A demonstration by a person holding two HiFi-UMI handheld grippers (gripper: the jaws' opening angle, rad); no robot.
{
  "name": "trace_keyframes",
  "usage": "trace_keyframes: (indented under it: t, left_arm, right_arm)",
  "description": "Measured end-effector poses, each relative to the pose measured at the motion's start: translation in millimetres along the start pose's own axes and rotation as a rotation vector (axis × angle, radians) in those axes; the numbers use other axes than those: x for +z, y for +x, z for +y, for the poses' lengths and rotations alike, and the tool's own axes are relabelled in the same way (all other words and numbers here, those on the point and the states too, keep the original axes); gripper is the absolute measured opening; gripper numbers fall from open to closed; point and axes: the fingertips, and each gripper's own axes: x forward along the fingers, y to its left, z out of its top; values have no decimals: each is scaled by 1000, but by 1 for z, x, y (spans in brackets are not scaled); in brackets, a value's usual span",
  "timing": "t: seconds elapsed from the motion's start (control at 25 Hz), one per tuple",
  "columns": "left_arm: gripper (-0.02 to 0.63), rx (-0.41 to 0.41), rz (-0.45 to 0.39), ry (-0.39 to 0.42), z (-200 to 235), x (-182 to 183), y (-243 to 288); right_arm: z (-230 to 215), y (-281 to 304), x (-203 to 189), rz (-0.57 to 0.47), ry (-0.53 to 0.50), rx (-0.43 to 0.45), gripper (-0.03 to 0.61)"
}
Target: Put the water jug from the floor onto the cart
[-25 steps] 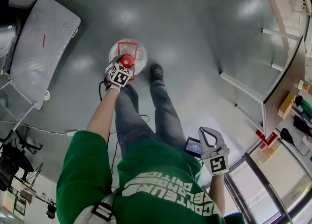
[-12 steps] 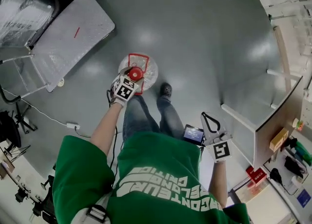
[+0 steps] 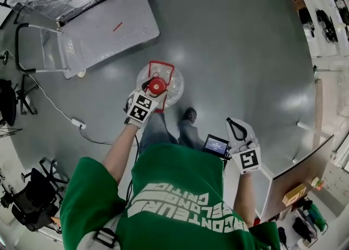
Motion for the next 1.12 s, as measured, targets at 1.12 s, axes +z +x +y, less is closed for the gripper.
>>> trace_keyframes:
  t: [1.12]
  left_arm:
    - [344,171,-302,-107,161,34,-204]
  right_arm:
    - [103,180,183,-198,-148,182,41]
